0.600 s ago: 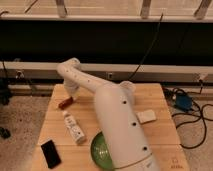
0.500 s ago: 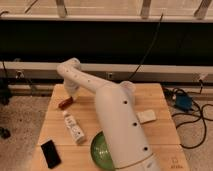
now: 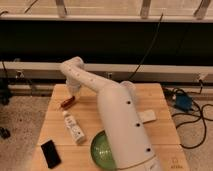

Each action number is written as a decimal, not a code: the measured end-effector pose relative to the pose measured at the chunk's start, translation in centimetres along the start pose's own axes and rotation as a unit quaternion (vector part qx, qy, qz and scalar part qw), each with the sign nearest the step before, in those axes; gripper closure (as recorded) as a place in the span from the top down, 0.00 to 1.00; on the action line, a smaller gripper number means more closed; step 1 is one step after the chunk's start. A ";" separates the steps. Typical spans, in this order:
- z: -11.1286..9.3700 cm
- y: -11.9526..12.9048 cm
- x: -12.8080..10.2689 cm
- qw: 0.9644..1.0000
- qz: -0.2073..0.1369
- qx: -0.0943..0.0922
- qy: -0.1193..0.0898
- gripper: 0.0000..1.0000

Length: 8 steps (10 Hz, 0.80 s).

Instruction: Drag the pepper across the table

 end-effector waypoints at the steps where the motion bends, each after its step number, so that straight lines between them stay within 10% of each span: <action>1: -0.1 0.3 0.2 1.000 0.000 0.000 -0.001 0.00; 8: -0.7 1.7 1.2 1.000 0.002 -0.001 -0.004 0.00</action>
